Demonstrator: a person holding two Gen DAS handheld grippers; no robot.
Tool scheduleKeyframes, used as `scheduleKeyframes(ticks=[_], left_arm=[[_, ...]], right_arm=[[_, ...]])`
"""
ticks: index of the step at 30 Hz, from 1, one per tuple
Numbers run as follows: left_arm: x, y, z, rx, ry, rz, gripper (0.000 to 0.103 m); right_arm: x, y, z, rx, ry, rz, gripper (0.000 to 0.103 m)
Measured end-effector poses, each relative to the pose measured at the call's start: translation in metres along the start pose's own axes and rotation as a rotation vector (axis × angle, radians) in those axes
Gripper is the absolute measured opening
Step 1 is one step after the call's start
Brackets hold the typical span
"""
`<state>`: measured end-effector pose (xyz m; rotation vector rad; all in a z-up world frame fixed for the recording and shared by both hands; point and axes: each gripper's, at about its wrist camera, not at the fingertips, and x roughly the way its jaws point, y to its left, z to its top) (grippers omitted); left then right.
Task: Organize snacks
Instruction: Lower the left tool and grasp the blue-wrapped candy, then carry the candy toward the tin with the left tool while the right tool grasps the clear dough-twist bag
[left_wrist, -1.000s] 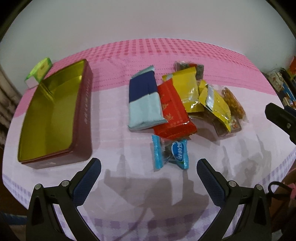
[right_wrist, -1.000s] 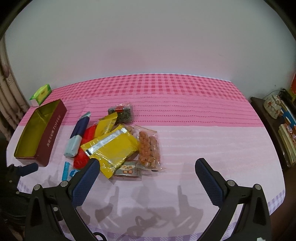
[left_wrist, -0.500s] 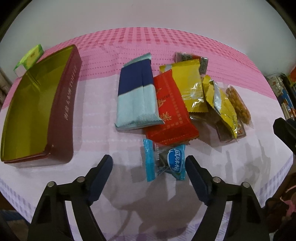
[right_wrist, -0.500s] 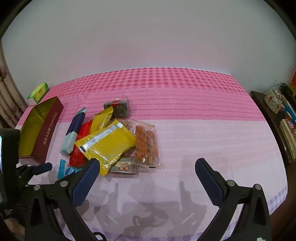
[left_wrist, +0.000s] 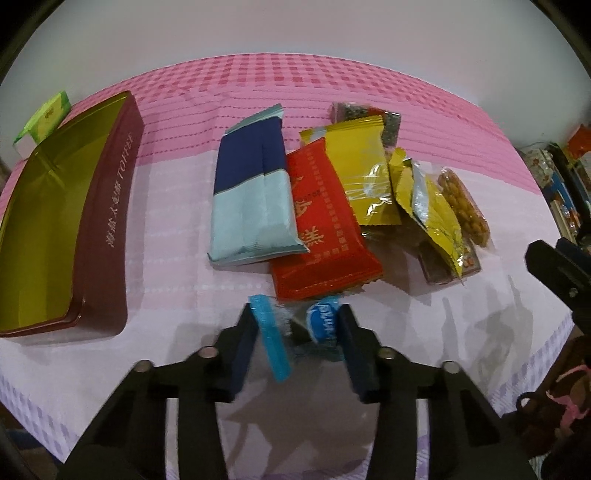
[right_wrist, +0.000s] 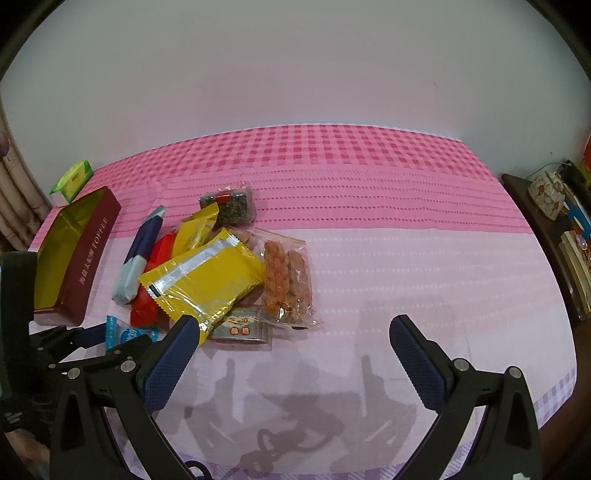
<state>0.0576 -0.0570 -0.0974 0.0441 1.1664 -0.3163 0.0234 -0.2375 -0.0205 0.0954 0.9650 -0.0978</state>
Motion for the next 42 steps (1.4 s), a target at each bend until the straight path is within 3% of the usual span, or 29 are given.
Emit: scheduleKeyframes(ticks=[16,22,28,32,42], left_arm=[[-0.024,0.002,-0.013,0.035,-0.012,-0.015,0.034],[-0.039,0.009,-0.015,0.039,-0.025,-0.025,0.034],[-0.051,0.014,-0.014,0.034,-0.041,-0.026,0.034],[-0.059,0.017,-0.013,0.033,-0.057,-0.025,0.034],[-0.083,0.025,0.000,0.030,-0.106,-0.017,0.034]], right_arm=[[0.011,-0.002,-0.004,-0.009,0.023,-0.006,0.101],[0.022,-0.008,-0.004,0.012,0.056,0.006,0.087],[0.034,-0.013,0.011,0.012,0.062,0.028,0.084],[0.047,-0.014,0.023,0.003,0.079,0.046,0.074],[0.082,-0.019,0.029,-0.017,0.148,0.071,0.061]])
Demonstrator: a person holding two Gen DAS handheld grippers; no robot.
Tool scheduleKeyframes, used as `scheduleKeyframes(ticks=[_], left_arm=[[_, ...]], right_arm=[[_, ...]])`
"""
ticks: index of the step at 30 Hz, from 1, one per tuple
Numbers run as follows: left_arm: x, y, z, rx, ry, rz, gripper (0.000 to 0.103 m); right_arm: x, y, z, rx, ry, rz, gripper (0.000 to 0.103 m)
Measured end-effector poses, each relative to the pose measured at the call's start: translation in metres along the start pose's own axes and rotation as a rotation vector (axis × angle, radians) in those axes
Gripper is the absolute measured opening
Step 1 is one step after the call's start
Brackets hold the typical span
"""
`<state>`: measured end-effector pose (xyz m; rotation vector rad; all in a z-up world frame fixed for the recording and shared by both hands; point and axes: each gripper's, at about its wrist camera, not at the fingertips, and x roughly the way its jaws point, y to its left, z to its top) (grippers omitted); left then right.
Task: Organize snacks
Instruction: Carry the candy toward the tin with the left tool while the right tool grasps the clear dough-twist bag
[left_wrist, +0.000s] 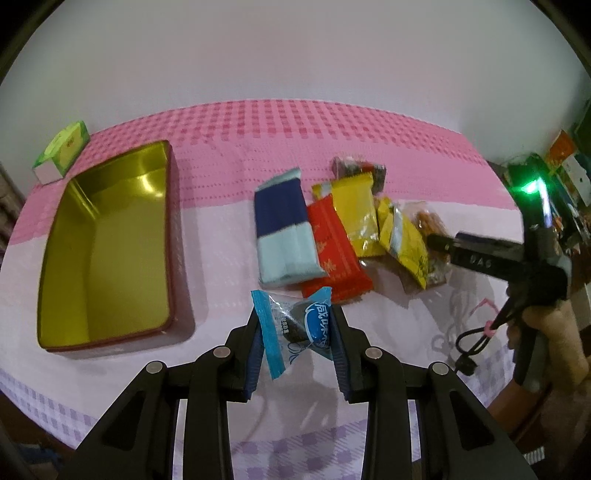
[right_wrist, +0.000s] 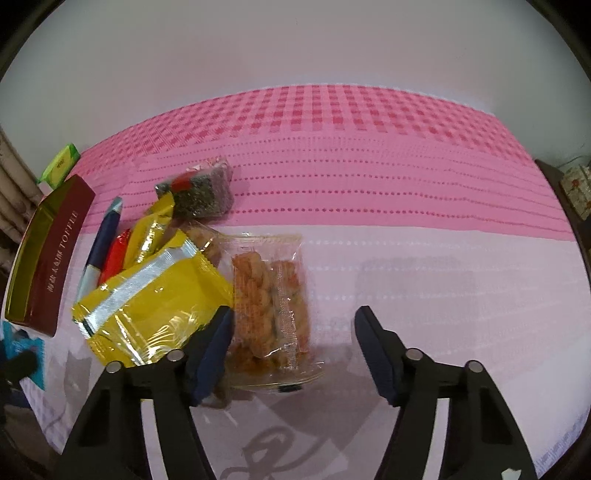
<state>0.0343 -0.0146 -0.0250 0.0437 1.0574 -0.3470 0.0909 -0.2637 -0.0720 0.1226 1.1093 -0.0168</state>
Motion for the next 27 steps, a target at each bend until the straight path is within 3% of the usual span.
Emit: scheduleKeyframes(ticks=[2,6,10,21,27], left_arm=[[-0.005,0.004,0.004,-0.005,-0.012,0.005,0.034],[-0.014,0.017,0.013,-0.018,-0.038,0.027,0.034],[-0.022,0.038,0.017,-0.048,-0.059,0.057,0.034],[-0.017,0.129,0.019,-0.192,-0.055,0.189,0.034],[-0.006,0.163,0.011,-0.220,-0.037,0.254,0.034]], right_arm=[[0.006,-0.003,-0.001,0.009,0.017,0.011,0.054],[0.007,-0.003,0.001,0.001,0.005,0.010,0.052],[0.007,0.000,0.002,-0.015,-0.001,-0.024,0.042],[-0.001,-0.008,-0.013,0.033,-0.007,-0.069,0.038],[-0.005,-0.007,-0.020,0.066,0.001,-0.099,0.038]])
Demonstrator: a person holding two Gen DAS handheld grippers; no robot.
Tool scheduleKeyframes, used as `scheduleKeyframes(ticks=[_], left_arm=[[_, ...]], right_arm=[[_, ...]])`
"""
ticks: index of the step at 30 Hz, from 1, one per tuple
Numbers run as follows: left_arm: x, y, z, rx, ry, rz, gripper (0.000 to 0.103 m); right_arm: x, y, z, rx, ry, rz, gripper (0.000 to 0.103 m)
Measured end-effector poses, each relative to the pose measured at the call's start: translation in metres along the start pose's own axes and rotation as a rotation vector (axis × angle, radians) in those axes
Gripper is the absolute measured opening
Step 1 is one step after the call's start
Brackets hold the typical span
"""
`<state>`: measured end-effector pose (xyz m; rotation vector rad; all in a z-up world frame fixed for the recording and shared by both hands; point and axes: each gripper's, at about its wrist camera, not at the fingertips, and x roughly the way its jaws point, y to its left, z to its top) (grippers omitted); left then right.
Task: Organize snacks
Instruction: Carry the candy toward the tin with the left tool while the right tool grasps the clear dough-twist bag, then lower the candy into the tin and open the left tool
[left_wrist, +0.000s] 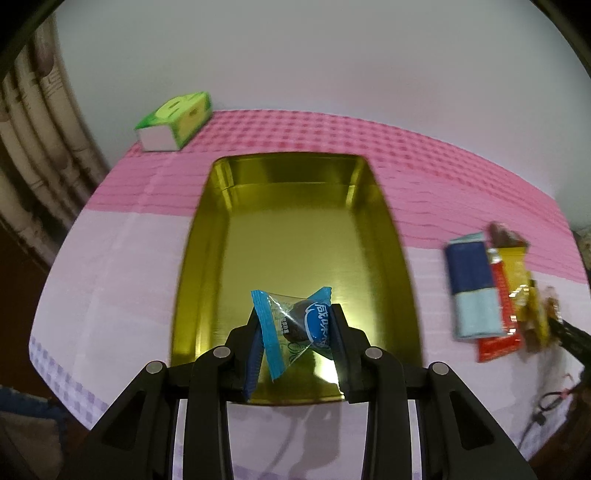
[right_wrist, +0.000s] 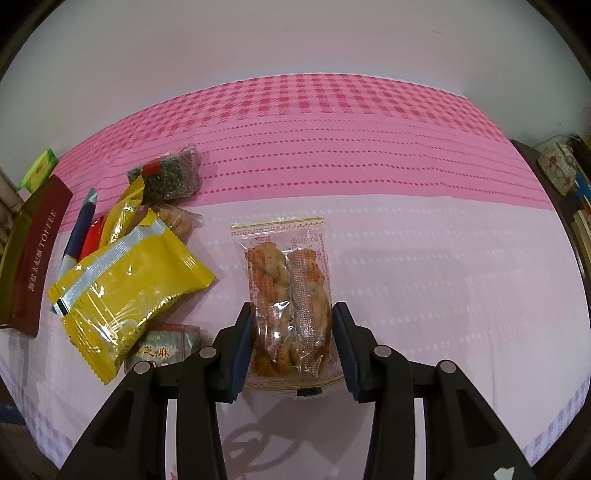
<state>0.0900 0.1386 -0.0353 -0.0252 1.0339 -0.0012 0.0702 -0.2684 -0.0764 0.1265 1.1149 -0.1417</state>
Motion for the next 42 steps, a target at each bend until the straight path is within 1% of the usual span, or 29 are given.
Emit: scheduleKeyframes(ticks=[9,25,28,31,32,39,41,42], left_arm=[[0.024,0.021,-0.007,-0.013,0.035,0.021,0.034],[0.045,0.026,-0.014,0.004,0.076,0.048,0.034],[0.048,0.028,-0.017,-0.005,0.087,0.042,0.035],[0.049,0.027,-0.018,0.004,0.087,0.065,0.035],[0.050,0.028,-0.017,0.001,0.089,0.062,0.035],[0.050,0.031,-0.017,-0.004,0.103,0.059,0.036],[0.049,0.031,-0.017,-0.006,0.104,0.056,0.039],[0.049,0.032,-0.016,-0.009,0.103,0.054,0.045]], right_arm=[[-0.004,0.001,-0.007,0.026,0.022,-0.042,0.038],[-0.004,0.007,-0.009,0.013,0.028,-0.076,0.037],[-0.007,0.007,-0.009,0.020,0.014,-0.081,0.037],[-0.013,0.008,-0.007,0.021,-0.001,-0.089,0.037],[-0.016,0.008,-0.006,0.021,-0.006,-0.096,0.037],[-0.044,0.016,0.007,0.050,-0.068,-0.100,0.037],[-0.052,0.022,0.012,0.049,-0.086,-0.094,0.037],[-0.056,0.026,0.014,0.046,-0.095,-0.085,0.037]])
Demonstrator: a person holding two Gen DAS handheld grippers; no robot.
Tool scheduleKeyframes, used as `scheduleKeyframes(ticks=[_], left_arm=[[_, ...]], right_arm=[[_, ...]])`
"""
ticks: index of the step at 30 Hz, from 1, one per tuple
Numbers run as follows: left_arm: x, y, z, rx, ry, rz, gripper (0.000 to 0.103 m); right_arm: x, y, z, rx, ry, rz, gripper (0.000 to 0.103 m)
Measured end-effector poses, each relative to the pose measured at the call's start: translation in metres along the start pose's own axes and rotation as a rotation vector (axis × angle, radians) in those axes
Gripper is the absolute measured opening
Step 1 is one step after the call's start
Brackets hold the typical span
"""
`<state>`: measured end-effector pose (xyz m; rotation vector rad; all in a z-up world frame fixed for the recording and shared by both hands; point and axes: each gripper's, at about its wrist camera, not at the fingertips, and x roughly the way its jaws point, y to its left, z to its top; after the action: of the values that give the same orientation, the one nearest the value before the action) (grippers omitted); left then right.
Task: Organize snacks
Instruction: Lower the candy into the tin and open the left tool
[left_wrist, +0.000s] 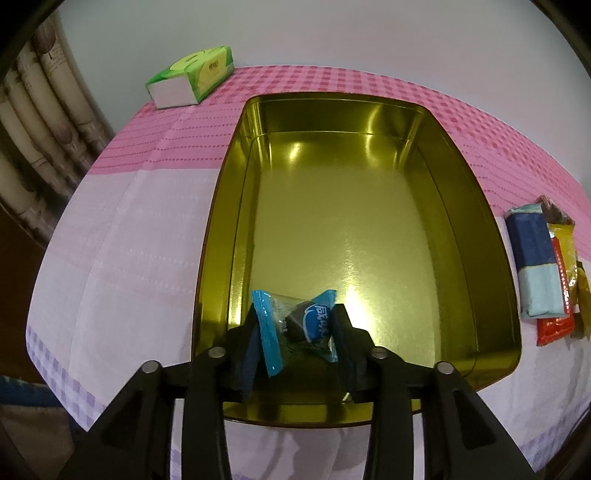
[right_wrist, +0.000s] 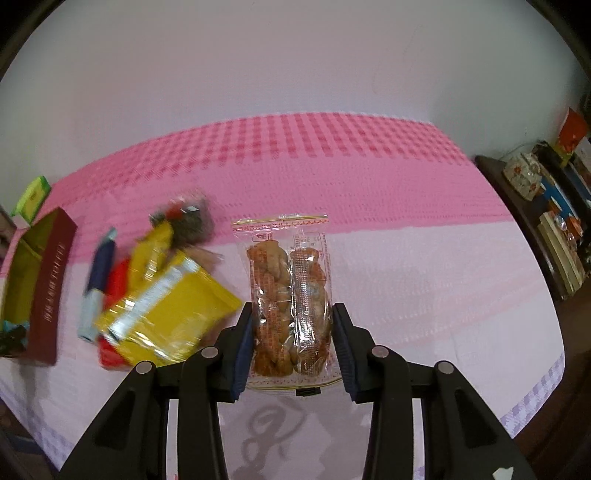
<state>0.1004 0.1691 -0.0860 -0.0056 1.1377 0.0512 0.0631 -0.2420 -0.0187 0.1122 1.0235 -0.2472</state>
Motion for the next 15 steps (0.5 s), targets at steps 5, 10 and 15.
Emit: scheduleKeyframes(ticks=[5,10,15], left_arm=[[-0.008,-0.001,0.001,-0.002,-0.022,-0.011,0.063],[-0.019,-0.003,0.001,0.003,-0.043,-0.023,0.064],[-0.043,-0.002,0.003,0.005,-0.111,-0.013,0.064]], right_arm=[[-0.017,0.028,0.009,-0.037,-0.033,0.043,0.037],[-0.029,0.061,0.011,-0.097,-0.049,0.096,0.037],[-0.038,0.106,0.010,-0.173,-0.055,0.162,0.037]])
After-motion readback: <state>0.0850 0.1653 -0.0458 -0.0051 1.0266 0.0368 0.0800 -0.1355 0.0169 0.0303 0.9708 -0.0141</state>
